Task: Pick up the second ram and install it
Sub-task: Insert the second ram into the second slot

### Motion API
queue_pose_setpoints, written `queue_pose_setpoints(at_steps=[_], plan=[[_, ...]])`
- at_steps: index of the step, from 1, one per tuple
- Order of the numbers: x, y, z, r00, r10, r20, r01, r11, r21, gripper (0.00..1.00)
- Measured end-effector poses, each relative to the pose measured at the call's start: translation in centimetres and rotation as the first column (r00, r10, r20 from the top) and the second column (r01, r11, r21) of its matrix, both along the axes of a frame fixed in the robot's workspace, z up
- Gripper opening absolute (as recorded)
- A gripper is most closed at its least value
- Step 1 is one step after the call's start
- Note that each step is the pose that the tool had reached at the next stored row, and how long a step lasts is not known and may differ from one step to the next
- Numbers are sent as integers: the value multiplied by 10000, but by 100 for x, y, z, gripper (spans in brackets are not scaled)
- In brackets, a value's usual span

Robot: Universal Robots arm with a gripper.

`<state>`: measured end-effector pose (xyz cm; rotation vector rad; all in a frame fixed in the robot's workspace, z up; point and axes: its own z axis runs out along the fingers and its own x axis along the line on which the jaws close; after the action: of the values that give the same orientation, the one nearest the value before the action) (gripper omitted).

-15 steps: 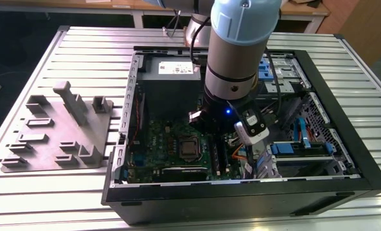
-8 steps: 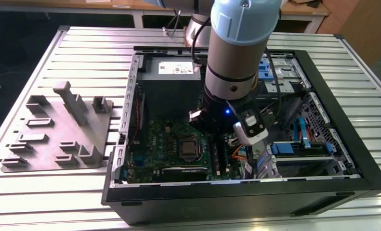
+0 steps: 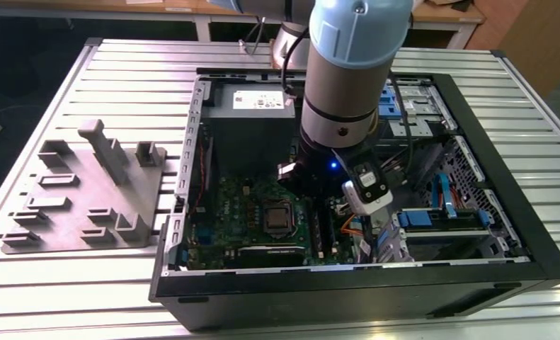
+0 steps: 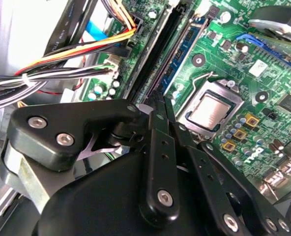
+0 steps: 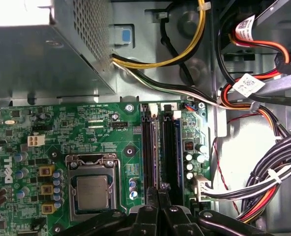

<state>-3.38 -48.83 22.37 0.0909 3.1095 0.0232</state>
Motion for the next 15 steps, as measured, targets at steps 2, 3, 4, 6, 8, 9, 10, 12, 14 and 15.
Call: queue_pose_setpoints(at_steps=[2, 3, 4, 6, 8, 9, 10, 12, 14, 15], plan=[[0, 1, -10, 10000, -1, 2, 1, 10000, 7, 12], [0, 1, -15, 10000, 0, 1, 0, 10000, 6, 12], [0, 0, -17, 10000, 0, 0, 0, 10000, 3, 12], [0, 0, -19, 10000, 0, 0, 0, 10000, 0, 12], [0, 0, -21, 10000, 0, 0, 0, 10000, 2, 12], [0, 0, -23, 10000, 0, 1, 0, 10000, 3, 12], [0, 2, -32, 10000, -1, 3, 1, 10000, 10, 12], [-1, 0, -37, 10000, 0, 1, 0, 10000, 3, 12], [-2, 0, -37, 10000, 0, 1, 0, 10000, 1, 12], [-2, 0, -37, 10000, 0, 0, 0, 10000, 2, 12]])
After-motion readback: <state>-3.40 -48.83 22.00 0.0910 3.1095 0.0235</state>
